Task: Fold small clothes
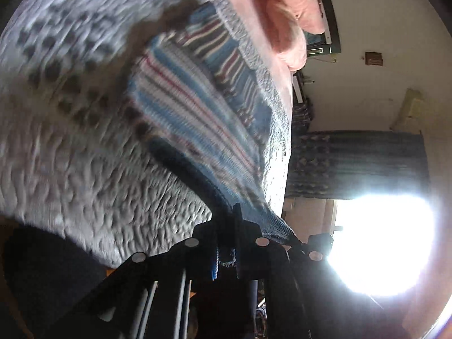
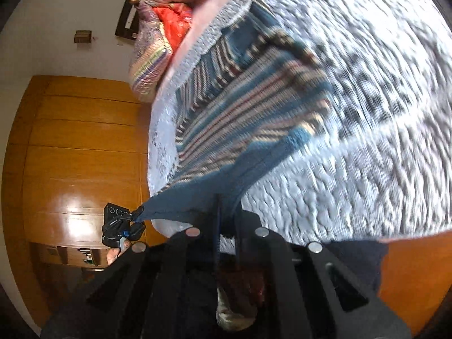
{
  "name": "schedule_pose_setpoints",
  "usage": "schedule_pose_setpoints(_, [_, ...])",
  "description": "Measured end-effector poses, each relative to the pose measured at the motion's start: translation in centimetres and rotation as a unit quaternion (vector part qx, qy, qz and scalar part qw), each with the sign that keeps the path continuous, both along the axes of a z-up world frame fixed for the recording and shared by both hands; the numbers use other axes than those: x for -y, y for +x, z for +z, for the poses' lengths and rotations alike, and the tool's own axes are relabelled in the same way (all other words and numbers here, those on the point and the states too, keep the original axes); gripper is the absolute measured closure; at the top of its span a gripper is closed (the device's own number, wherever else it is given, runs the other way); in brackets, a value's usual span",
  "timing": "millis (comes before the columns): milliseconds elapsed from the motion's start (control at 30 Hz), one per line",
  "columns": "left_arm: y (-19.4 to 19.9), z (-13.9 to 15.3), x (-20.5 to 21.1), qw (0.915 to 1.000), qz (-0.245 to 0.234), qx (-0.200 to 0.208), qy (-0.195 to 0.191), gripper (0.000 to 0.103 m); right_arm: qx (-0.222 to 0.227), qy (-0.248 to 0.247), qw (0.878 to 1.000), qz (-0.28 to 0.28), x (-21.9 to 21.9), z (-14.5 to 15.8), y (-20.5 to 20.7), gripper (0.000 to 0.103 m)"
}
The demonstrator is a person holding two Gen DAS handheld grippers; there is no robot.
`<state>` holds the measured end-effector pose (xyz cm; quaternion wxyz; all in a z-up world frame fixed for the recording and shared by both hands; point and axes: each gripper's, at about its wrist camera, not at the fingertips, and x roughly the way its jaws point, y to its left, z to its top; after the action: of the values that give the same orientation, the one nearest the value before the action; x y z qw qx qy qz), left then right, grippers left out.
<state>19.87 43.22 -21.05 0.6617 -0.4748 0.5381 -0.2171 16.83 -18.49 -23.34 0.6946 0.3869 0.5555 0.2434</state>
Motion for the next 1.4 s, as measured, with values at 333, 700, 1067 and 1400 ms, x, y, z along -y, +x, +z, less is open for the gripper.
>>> schedule_pose_setpoints(333, [10.4, -0.1, -0.6, 0.9997, 0.019, -0.010, 0.009, 0.095, 0.006, -0.031, 0.999, -0.005, -1.2, 1.0, 10.7, 0.097])
schedule_pose_setpoints(700, [22.6, -6.3, 0.0, 0.9962, 0.018, -0.066, 0.054, 0.095, -0.037, -0.060, 0.998, 0.000, -2.7, -4.8, 23.2, 0.097])
schedule_pose_setpoints(1067, [26.8, -8.0, 0.5, 0.9940, -0.035, -0.019, 0.101, 0.058, -0.031, -0.013, 0.999, -0.009, -0.7, -7.7, 28.1, 0.058])
schedule_pose_setpoints(1400, [26.8, -4.5, 2.7, 0.9513, -0.150, 0.112, 0.245, 0.046, 0.116, -0.191, 0.970, 0.099, -3.9, -5.4, 27.1, 0.057])
